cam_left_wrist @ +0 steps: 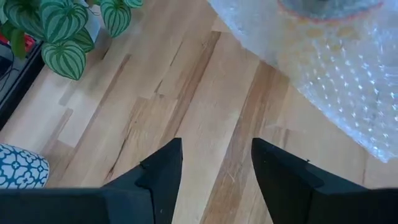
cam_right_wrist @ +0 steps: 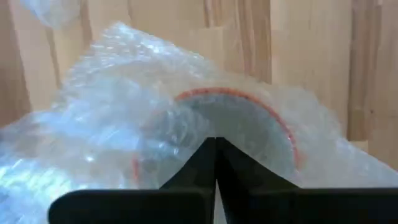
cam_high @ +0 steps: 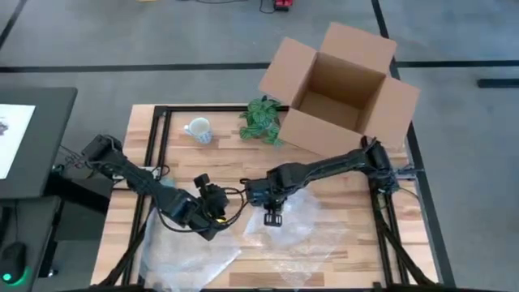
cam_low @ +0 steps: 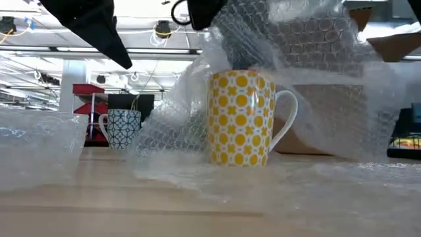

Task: Wrap mug
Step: Wrap the yellow mug

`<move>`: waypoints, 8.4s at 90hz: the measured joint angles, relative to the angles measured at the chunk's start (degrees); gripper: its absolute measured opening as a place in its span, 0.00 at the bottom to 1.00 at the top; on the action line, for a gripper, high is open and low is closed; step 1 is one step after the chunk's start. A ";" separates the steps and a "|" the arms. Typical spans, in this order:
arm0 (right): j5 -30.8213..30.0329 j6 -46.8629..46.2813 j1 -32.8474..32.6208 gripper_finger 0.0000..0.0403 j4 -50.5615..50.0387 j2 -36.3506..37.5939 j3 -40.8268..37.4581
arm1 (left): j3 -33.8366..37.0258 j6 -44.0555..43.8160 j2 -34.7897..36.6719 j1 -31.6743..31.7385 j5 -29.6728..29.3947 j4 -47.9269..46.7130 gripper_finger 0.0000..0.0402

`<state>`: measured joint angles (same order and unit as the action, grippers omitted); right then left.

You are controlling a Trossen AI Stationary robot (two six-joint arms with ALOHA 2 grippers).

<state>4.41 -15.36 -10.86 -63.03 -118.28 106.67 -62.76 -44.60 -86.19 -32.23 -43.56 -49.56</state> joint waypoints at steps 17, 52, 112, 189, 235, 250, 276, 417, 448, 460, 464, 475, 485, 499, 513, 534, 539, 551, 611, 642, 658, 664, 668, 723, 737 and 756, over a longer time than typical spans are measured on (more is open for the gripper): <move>-0.03 -1.76 -1.79 0.00 -0.77 -0.09 1.79 | 0.00 0.00 0.00 0.00 0.01 -0.02 0.43; 0.42 -1.71 -0.70 0.00 -1.20 -8.95 1.92 | 0.00 -0.04 0.00 0.00 0.01 0.05 0.43; -4.54 -3.19 0.06 0.00 -5.14 -0.38 1.70 | 0.00 -0.02 0.00 0.00 0.01 0.18 0.43; -8.17 -5.71 -5.64 0.00 -3.76 3.23 5.18 | 0.00 -0.02 0.00 0.00 0.01 0.15 0.43; -3.19 -3.48 -1.65 0.00 -6.46 -7.17 5.22 | 0.00 -0.02 0.00 0.00 0.07 0.68 0.43; -2.96 -1.99 -0.93 0.00 -5.89 -10.67 5.26 | 0.00 -0.02 0.00 0.00 0.05 0.68 0.43; -2.55 0.44 -0.98 0.00 -5.52 -12.23 5.51 | 0.00 -0.02 0.00 0.00 0.03 0.83 0.43; -3.71 -4.69 -1.50 0.00 -10.89 -5.20 8.33 | 0.00 0.39 0.02 0.00 0.03 1.09 0.43; -11.97 -7.13 -1.17 0.00 -7.68 -5.77 7.86 | 0.00 0.35 0.02 0.01 0.03 0.94 0.43; -12.11 -7.16 -0.60 0.00 -0.64 -5.62 2.59 | 0.00 0.37 0.02 0.02 0.04 0.96 0.43; -12.01 -7.16 -0.64 0.00 0.92 -5.64 1.12 | 0.02 0.35 0.01 0.02 0.14 0.82 0.43; -9.66 -8.04 -0.78 0.00 5.39 -5.51 -2.20 | 0.02 0.39 0.00 0.02 0.19 0.93 0.43; -7.51 -8.23 -1.22 0.00 7.16 -5.58 -4.18 | 0.02 0.37 0.00 0.00 0.19 0.94 0.43; -7.25 -8.20 -1.39 0.00 7.26 -5.60 -4.99 | 0.02 0.33 0.00 0.00 0.17 0.98 0.43; -6.91 -6.81 -1.50 0.00 3.60 -5.40 -1.99 | 0.02 0.24 0.00 -0.02 0.01 1.04 0.43; -6.96 -5.35 -2.05 0.00 -5.88 -5.25 7.52 | 0.02 0.17 0.02 0.00 -0.14 1.27 0.43; -7.03 -5.59 -2.31 0.00 -7.80 -5.20 8.49 | 0.02 0.20 0.01 -0.01 -0.03 1.21 0.43; -7.17 -7.74 -2.65 0.00 -10.66 -5.18 7.95 | 0.02 0.19 0.02 0.02 -0.06 1.12 0.43; -5.68 -6.59 -1.37 0.00 -0.96 -5.22 -1.62 | 0.02 0.35 0.00 0.02 -0.01 1.09 0.43; -7.37 -1.83 -4.12 0.00 -7.17 -5.14 8.92 | 0.02 0.33 0.00 0.00 -0.01 1.09 0.43; -7.46 -1.51 -6.18 0.00 -7.00 -5.13 8.53 | 0.02 0.31 0.00 0.00 0.01 1.07 0.43; -7.66 -2.41 -6.28 0.00 -6.53 -5.07 7.11 | 0.02 0.28 0.00 0.00 0.01 1.07 0.43; -8.16 -3.11 -5.91 0.00 -6.39 -5.07 5.97 | 0.02 0.28 0.00 0.00 0.01 1.11 0.43; -3.17 -1.06 -0.71 0.00 4.29 -4.94 -3.52 | 0.02 0.35 0.00 0.04 -0.01 1.64 0.43; -4.28 -0.63 -1.41 0.00 -1.21 -4.02 0.96 | 0.01 0.39 0.00 0.02 0.01 1.73 0.43; -8.92 -2.34 -3.06 0.00 -4.63 -1.62 3.56 | 0.01 0.44 0.00 0.00 0.02 1.72 0.43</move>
<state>-4.50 -17.70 -13.92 -67.65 -119.90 110.23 -62.75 -44.16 -86.19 -32.23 -43.54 -47.84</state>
